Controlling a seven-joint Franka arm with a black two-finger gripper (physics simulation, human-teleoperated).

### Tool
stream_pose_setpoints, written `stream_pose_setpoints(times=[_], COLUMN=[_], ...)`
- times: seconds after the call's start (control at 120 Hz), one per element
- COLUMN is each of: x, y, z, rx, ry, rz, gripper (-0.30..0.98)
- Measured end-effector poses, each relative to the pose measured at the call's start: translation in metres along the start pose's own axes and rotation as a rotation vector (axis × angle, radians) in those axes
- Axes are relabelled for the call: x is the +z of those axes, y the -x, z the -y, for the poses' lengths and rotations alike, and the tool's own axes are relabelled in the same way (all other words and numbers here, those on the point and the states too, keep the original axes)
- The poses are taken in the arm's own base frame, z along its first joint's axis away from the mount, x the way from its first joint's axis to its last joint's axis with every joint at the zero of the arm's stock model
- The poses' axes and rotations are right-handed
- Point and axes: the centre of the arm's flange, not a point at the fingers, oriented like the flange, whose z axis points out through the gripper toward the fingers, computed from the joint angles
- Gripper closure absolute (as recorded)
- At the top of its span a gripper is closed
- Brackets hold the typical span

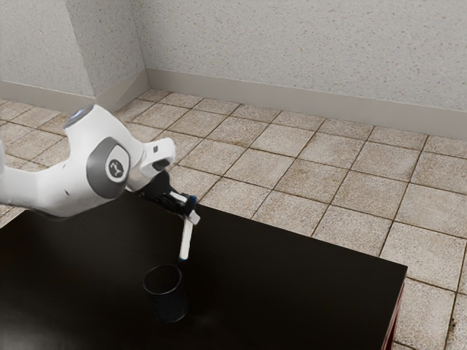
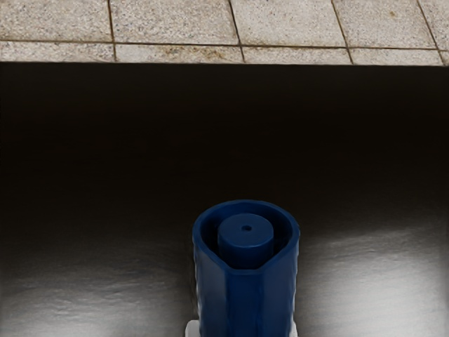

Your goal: Put the marker into the pen holder.

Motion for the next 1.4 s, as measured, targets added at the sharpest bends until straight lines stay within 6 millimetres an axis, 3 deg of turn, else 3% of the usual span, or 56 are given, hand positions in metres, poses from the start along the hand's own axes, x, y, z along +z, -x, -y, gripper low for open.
stream_pose_setpoints(times=[0.233,0.517,0.633,0.85,0.967,1.225,1.267,1.283,1.342,1.375,1.4], x=[-0.019,-0.044,-0.039,0.001,0.007,0.005,-0.004,-0.018,-0.105,-0.149,-0.17], y=[0.012,0.058,0.066,0.083,0.084,0.081,0.061,0.034,-0.082,-0.119,-0.13], z=[0.004,-0.002,-0.001,0.012,0.013,0.01,-0.001,-0.013,-0.082,-0.121,-0.143], rx=[0.029,0.138,0.167,0.179,0.198,0.254,0.322,0.396,0.678,0.782,0.828], ry=[0.008,-0.002,0.006,0.024,0.022,0.033,0.026,0.014,-0.051,-0.091,-0.119], rz=[-0.079,-0.075,-0.052,0.042,0.05,0.042,0.027,0.014,-0.006,0.019,0.056], gripper=[0.77,0.76,0.76,0.76,0.76,0.27,0.22,0.21,0.16,0.13,0.12])
